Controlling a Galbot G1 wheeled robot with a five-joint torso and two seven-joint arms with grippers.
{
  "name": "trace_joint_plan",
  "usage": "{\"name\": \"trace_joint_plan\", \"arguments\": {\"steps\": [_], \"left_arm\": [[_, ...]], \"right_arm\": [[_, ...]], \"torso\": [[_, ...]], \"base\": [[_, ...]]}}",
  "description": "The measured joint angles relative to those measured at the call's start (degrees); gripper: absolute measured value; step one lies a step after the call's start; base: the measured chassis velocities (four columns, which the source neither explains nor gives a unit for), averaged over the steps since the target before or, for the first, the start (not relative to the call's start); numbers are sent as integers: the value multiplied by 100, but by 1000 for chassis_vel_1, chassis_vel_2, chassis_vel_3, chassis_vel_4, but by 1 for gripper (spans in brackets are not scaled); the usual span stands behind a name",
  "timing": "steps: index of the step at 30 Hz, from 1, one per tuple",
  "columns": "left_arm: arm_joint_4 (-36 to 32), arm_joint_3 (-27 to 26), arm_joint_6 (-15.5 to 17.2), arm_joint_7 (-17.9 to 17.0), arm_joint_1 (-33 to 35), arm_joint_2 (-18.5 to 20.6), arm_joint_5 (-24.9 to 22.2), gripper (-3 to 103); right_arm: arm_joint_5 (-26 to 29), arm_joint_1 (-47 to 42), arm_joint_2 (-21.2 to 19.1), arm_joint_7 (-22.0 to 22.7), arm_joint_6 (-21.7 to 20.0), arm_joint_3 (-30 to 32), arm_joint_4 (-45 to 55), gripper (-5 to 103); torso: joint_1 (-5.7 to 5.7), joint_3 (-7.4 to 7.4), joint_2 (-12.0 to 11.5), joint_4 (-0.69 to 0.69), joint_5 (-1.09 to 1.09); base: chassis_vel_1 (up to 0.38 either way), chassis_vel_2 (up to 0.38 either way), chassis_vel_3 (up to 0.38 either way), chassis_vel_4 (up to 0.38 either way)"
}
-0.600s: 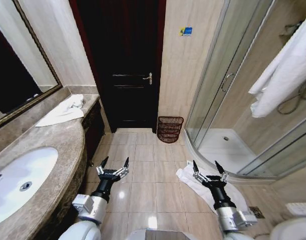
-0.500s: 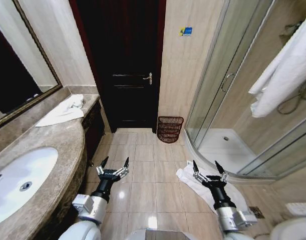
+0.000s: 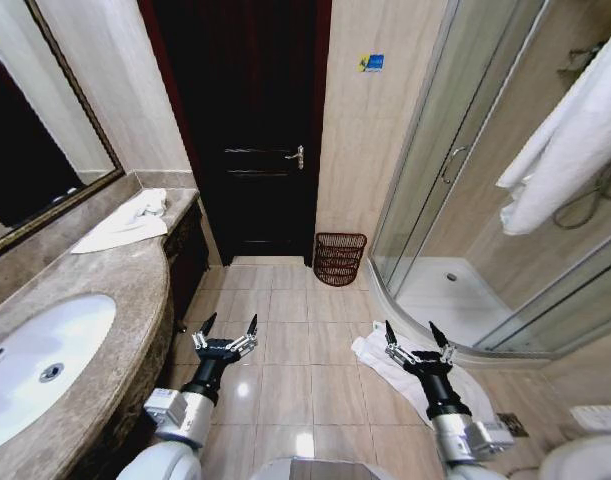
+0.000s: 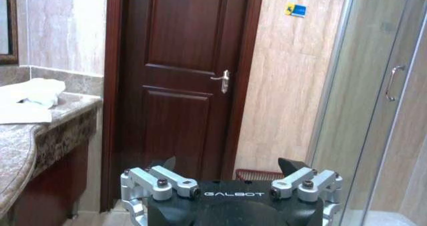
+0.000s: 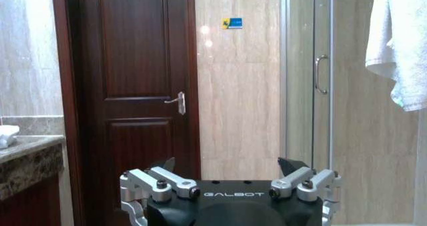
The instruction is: Discard the used towel into the hamper.
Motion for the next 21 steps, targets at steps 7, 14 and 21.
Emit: {"name": "trace_joint_plan", "arguments": {"steps": [7,14,21], "left_arm": [[0,0,0,0,0,0,0,100],[65,-147,-180,-194,-65,136,-120,100],[521,-1068,-1383,-1490,-492,986,-896,100]], "right_arm": [[0,0,0,0,0,0,0,100],[64,211,51,38,0,325,-87,100],[658,653,122,-35,-213,1080,-227,100]], "torso": [[0,0,0,0,0],[0,0,0,0,0],[0,0,0,0,-1]], "base": [[0,0,0,0],[0,0,0,0],[0,0,0,0]]}}
